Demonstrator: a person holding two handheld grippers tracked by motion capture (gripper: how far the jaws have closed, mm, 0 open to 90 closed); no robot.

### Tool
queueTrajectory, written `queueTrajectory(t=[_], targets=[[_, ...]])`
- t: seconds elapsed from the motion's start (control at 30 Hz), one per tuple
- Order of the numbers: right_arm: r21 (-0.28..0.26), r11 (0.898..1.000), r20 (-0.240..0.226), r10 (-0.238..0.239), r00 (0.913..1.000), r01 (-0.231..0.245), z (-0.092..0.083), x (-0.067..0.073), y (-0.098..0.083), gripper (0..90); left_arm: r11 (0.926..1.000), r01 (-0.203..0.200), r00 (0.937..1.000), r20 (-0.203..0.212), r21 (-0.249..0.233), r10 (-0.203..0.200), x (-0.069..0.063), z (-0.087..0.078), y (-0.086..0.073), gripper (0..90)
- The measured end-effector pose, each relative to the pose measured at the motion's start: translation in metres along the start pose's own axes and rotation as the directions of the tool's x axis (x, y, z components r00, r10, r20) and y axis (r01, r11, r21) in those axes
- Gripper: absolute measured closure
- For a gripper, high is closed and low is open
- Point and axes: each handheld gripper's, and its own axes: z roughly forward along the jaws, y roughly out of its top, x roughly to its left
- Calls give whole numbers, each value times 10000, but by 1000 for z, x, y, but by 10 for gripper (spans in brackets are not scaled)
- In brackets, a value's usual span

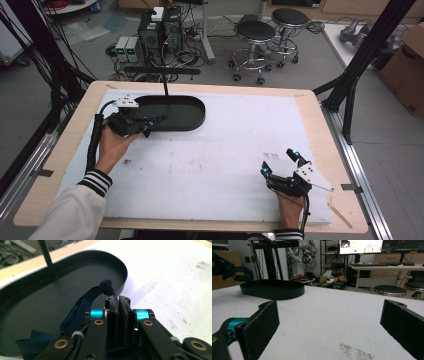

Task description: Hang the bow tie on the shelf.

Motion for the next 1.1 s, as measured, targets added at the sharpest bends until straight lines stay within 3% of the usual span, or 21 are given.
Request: queueTrajectory(t=[0.37,0.47,0.57,0.63,1.1], targets=[[20,10000,-9,22,10000,-21,0,0,0,12,9930,-89,9994,-341,-1179,49,1,-20,29,853],[6,10000,-10,-1,10000,1,0,0,0,12,9866,82,9988,-459,-1627,-159,3,-26,32,853],[7,10000,-18,-5,10000,5,0,0,0,12,9736,733,9962,-295,-2163,-816,10,-32,34,855],[25,10000,-14,15,10000,-15,0,0,0,12,9719,785,9954,-356,-2220,-885,13,-34,35,855],[47,10000,-20,17,10000,-17,0,1,0,12,9546,386,9966,-583,-2954,-584,11,-46,59,856]])
